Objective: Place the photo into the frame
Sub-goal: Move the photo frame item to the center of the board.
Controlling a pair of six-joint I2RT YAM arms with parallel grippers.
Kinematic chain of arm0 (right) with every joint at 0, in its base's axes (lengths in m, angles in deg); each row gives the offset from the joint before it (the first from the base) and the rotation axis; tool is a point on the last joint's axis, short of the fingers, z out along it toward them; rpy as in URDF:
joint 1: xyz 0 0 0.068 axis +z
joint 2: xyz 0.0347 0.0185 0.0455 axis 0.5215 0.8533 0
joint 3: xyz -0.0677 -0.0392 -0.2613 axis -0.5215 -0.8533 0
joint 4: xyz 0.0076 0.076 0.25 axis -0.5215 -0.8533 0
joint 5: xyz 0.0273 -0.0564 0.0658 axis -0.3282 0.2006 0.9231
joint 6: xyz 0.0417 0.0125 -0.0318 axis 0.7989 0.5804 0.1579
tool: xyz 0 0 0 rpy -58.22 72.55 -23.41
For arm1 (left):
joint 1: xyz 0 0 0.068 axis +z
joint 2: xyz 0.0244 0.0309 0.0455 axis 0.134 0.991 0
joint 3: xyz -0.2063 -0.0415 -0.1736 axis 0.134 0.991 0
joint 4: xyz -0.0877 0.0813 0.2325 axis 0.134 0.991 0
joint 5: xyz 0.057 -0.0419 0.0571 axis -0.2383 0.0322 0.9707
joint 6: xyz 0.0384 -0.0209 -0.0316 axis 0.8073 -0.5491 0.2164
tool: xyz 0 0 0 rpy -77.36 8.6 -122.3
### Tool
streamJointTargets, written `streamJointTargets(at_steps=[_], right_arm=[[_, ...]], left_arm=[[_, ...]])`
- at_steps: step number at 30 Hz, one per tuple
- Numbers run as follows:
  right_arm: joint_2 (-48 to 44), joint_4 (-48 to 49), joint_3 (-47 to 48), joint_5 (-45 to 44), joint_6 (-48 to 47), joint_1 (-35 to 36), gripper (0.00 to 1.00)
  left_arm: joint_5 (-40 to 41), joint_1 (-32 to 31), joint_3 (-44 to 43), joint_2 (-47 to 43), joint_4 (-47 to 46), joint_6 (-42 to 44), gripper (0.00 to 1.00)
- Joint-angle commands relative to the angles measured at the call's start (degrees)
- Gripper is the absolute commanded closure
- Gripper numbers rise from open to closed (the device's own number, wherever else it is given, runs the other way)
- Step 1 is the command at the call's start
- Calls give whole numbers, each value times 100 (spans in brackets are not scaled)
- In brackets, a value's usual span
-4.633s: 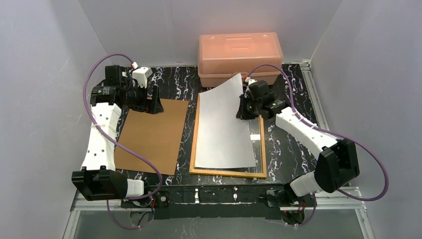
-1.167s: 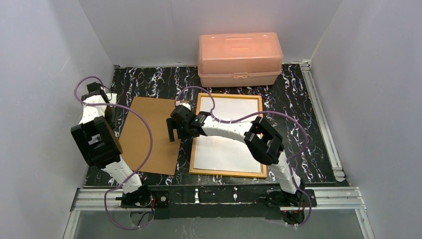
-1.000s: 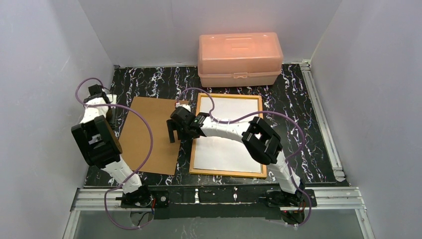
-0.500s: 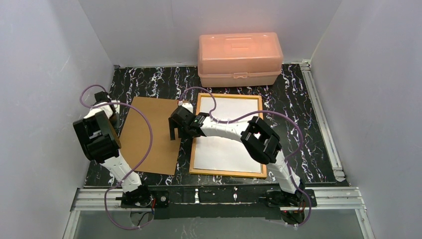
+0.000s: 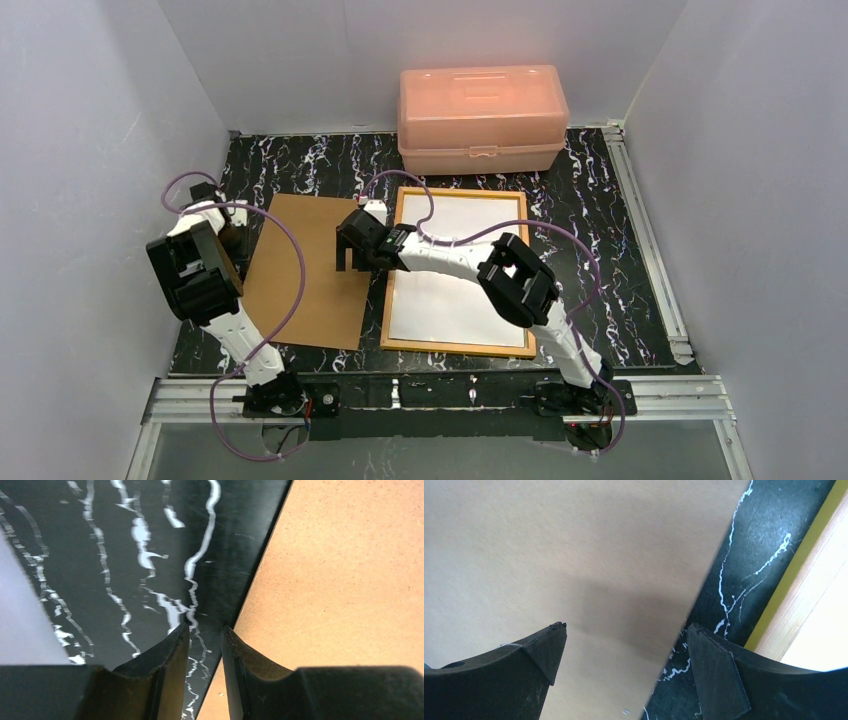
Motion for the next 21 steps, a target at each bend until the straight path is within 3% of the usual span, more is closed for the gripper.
streamJointTargets(at_steps=[1,9,16,21], right_arm=[[399,-247,122,-90,299,-53,1],[392,-118,167,234,607,-68,1],[-426,1445,-530,1195,1314,-238,1],[-869,1881,-718,1498,1488,-239,1]], left_arm=[[-919,-146,60,216,784,-135,71],[-758,-179,196,319,631,-45,74],[-710,-222,164,405,587,-45,81],[-747,-320,214,386,597,-12,90]])
